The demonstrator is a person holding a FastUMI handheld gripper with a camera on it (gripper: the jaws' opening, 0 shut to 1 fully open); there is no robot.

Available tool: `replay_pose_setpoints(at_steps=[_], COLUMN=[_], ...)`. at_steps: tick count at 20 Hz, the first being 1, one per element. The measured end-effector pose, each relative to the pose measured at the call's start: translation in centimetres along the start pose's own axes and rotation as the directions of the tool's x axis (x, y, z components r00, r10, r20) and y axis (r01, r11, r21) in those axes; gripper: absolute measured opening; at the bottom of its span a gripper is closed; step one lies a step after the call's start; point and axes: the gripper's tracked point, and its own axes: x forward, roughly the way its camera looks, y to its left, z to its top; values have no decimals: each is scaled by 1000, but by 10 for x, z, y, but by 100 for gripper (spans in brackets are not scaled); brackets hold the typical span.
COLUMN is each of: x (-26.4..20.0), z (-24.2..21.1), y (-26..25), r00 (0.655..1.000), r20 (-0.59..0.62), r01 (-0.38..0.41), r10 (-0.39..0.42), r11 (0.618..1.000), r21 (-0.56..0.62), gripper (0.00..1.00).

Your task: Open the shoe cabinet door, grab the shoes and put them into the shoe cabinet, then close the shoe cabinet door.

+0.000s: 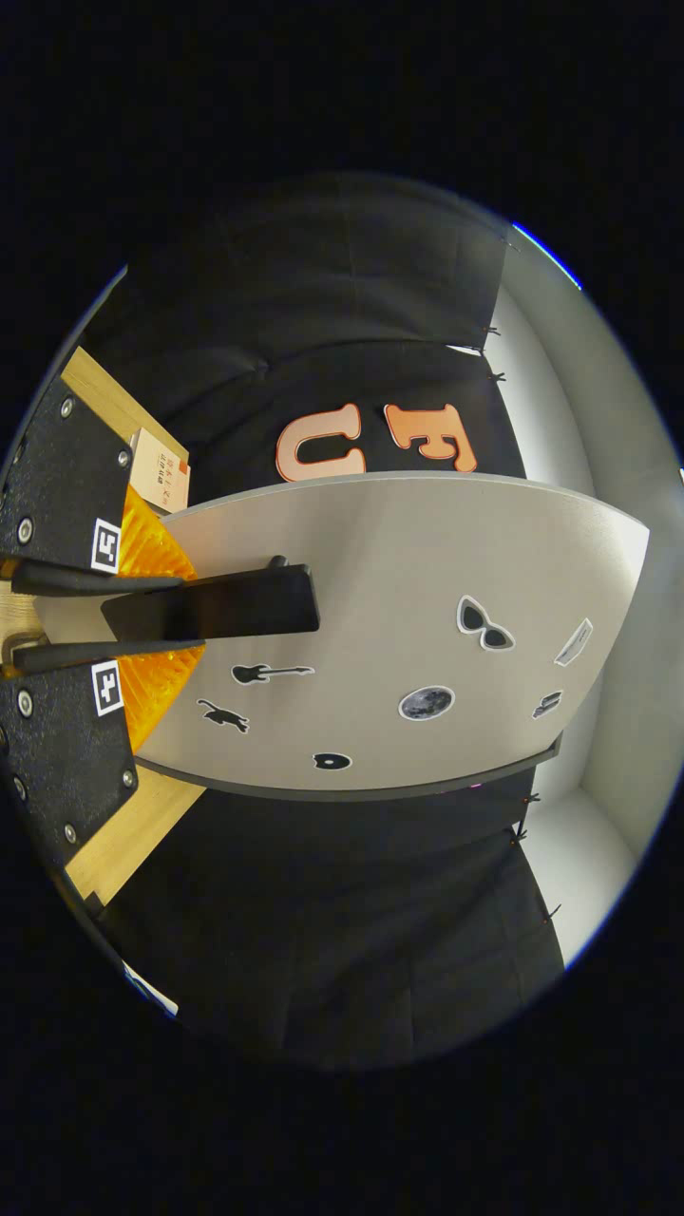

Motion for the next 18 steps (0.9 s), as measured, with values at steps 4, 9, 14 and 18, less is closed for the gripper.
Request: replay_pose_setpoints(at_steps=[4, 9, 14, 18], x=[-20, -41, -52, -62], z=[-1, -2, 1, 1], y=[-23, -50, -77, -109], r00=[999, 998, 992, 984], r20=[-2, 3, 5, 7], r01=[40, 63, 126, 179], r10=[-40, -63, -126, -179], r11=[999, 998, 992, 984], r21=[-3, 10, 5, 18], gripper=[19, 17, 17, 17])
